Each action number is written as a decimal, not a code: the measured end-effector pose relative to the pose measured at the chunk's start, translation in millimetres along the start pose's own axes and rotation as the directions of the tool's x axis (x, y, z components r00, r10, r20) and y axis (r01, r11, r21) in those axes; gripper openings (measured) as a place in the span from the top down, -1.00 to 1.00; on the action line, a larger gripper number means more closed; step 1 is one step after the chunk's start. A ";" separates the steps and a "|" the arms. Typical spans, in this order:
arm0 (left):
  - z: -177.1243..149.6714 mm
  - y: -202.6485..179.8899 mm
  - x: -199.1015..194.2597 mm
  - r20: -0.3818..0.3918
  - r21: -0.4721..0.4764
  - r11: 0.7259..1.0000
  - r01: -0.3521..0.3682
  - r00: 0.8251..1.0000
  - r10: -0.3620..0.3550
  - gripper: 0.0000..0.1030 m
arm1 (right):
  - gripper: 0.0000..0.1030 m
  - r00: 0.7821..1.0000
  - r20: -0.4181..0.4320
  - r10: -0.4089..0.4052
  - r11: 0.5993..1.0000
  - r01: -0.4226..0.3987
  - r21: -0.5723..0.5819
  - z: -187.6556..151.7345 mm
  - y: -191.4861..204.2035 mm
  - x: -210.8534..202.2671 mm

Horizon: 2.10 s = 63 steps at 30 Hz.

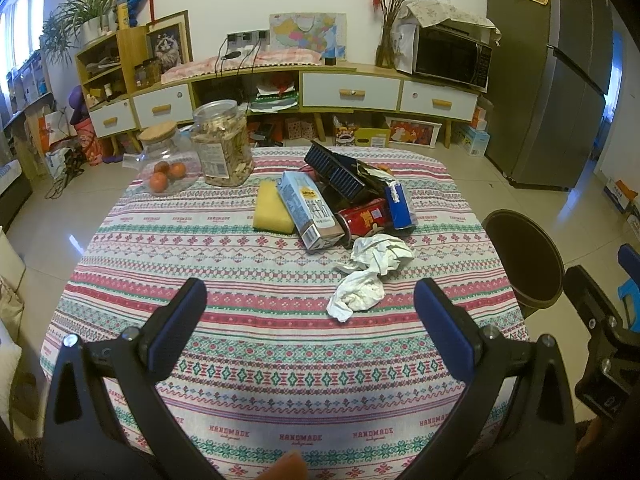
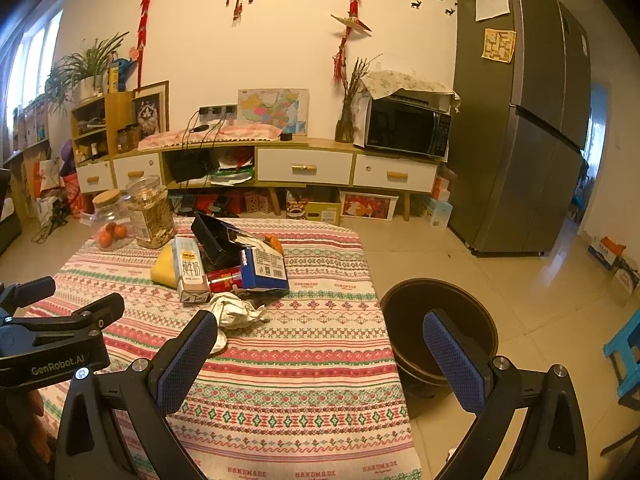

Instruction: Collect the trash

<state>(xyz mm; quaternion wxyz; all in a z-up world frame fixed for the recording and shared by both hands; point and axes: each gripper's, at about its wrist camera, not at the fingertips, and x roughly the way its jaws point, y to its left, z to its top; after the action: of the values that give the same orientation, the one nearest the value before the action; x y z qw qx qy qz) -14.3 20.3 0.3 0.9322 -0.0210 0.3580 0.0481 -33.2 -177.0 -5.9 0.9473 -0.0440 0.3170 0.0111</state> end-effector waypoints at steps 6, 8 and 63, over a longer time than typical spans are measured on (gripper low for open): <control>3.6 8.0 2.0 -0.013 -0.019 1.000 0.002 1.000 -0.002 -0.99 | -1.00 1.000 0.016 -0.003 1.000 0.004 -0.029 8.1 2.8 -4.0; 5.1 10.3 2.6 -0.017 -0.025 1.000 0.003 1.000 -0.004 -0.99 | -1.00 1.000 0.003 0.014 1.000 -0.014 -0.013 11.3 0.9 -3.5; 43.1 -49.2 209.1 -0.535 -0.084 0.900 0.428 0.743 -0.403 0.39 | -1.00 0.873 -0.487 -0.003 1.000 -0.004 -0.014 29.0 -32.5 181.0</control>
<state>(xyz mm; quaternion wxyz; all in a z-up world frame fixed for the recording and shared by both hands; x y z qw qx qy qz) 174.1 -9.9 -107.4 0.7804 -0.0921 0.5927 -0.1766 130.3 -208.1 -89.3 0.8367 -0.0520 0.5451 0.0021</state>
